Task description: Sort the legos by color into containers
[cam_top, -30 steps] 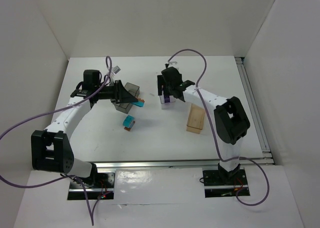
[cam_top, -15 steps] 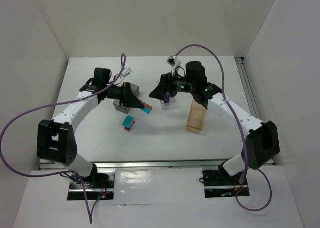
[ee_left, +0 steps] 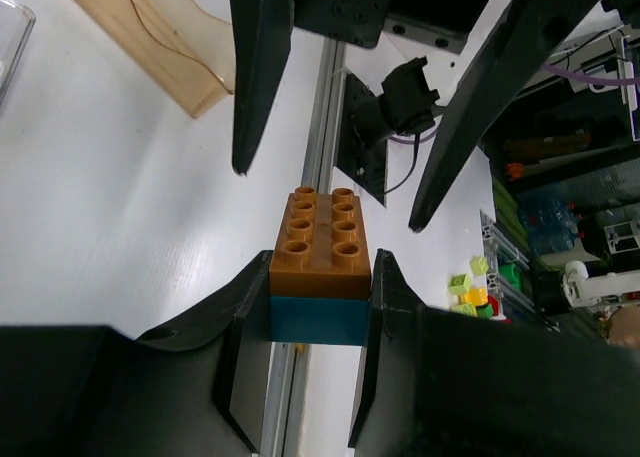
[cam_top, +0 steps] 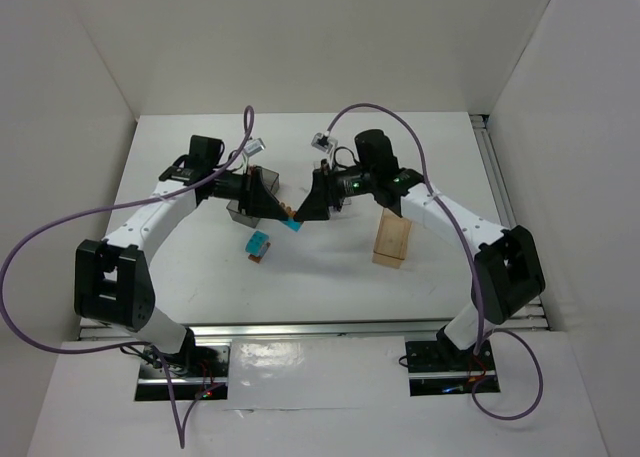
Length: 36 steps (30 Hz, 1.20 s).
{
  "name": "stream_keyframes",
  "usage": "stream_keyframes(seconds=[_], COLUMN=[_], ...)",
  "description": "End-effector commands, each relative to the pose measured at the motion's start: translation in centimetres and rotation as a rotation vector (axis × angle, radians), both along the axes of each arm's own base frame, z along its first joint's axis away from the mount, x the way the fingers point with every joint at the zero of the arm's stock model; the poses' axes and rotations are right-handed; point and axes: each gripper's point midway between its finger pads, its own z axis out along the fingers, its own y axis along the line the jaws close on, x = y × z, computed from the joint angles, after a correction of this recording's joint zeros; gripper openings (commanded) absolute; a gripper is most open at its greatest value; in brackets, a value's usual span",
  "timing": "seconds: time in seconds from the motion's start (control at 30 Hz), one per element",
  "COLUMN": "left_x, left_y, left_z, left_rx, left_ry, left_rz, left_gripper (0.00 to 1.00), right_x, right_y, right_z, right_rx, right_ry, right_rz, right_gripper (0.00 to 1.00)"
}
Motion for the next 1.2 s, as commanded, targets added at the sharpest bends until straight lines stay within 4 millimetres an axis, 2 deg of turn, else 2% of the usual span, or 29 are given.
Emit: stream_keyframes(seconds=[0.0,0.27,0.4,0.67,0.73,0.77,0.8,0.83,0.87,0.93,0.97,1.1,1.17], left_x=[-0.5,-0.9,-0.9,-1.1,-1.1,-1.3,-1.1,-1.1,-1.2,-1.2,-1.1,-1.1,-1.1], left_y=[-0.2,-0.7,-0.7,-0.7,-0.7,-0.6,-0.6,-0.6,-0.6,-0.6,-0.6,-0.6,-0.6], left_z=[2.6,2.3,2.2,2.7,2.7,3.0,2.9,2.9,2.8,2.8,2.5,2.5,2.5], left_rx=[-0.057,-0.055,-0.055,-0.058,-0.058,-0.06,-0.053,-0.053,-0.052,-0.052,-0.05,-0.05,-0.05], left_ry=[-0.11,-0.091,-0.1,-0.127,-0.127,-0.136,-0.138,-0.138,-0.138,-0.138,-0.129,-0.128,-0.128], left_rz=[-0.061,-0.079,-0.08,-0.082,-0.082,-0.082,-0.077,-0.077,-0.078,-0.078,-0.078,-0.078,-0.078], left_gripper=[0.0,0.0,0.0,0.0,0.0,0.0,0.0,0.0,0.0,0.0,0.0,0.0,0.0], right_x=[-1.6,-1.7,-2.3,-2.5,-2.5,-2.5,-2.4,-2.4,-2.4,-2.3,-2.4,-2.2,-2.4], right_y=[0.5,0.6,0.9,0.9,1.0,1.0,1.0,1.0,0.9,0.7,0.6,0.3,0.3], right_z=[0.1,-0.1,-0.3,-1.8,-1.7,-1.9,-2.2,-1.5,-1.4,-1.5,-1.1,-0.8,-0.2], right_rx=[0.021,0.022,0.038,0.026,0.03,0.032,0.027,0.043,0.045,0.049,0.054,0.065,0.078], right_ry=[-0.015,-0.004,0.009,0.049,0.051,0.048,0.059,0.045,0.042,0.06,0.051,0.043,0.039], right_rz=[0.084,0.096,0.129,0.138,0.135,0.135,0.121,0.118,0.108,0.102,0.103,0.092,0.098], right_gripper=[0.79,0.68,0.55,0.55,0.48,0.4,0.28,0.23,0.23,0.36,0.38,0.39,0.34])
